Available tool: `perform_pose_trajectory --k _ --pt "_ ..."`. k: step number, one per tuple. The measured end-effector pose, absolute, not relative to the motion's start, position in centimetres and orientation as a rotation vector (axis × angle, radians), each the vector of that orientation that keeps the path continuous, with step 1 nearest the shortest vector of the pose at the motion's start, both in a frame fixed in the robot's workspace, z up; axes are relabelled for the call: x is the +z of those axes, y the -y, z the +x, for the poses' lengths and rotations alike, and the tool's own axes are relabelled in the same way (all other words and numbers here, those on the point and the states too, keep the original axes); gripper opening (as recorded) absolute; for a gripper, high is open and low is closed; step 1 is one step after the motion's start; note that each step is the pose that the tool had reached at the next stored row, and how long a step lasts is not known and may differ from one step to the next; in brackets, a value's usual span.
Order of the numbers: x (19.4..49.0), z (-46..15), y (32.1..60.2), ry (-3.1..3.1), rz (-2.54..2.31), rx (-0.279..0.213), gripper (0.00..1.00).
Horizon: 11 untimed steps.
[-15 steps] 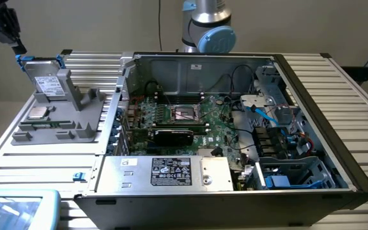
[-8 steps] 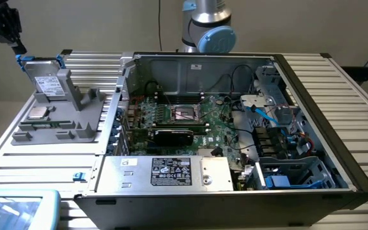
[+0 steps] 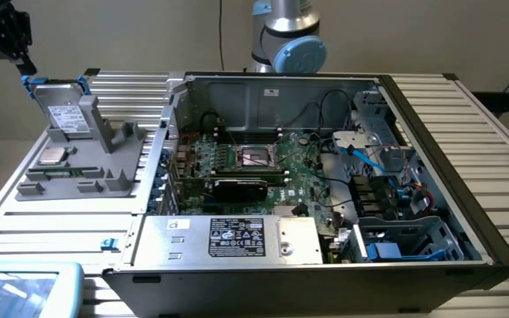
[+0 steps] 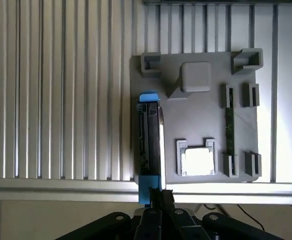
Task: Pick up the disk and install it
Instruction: 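Pick up the disk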
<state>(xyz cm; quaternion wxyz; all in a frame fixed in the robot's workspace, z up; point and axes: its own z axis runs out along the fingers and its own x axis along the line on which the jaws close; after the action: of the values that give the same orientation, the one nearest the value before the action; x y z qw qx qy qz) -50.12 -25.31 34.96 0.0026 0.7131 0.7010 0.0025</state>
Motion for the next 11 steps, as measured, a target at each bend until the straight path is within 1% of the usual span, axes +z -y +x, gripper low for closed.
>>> perform_pose_trajectory --k 11 --pt "34.95 -49.37 25.31 -2.198 2.238 0.008 0.11"
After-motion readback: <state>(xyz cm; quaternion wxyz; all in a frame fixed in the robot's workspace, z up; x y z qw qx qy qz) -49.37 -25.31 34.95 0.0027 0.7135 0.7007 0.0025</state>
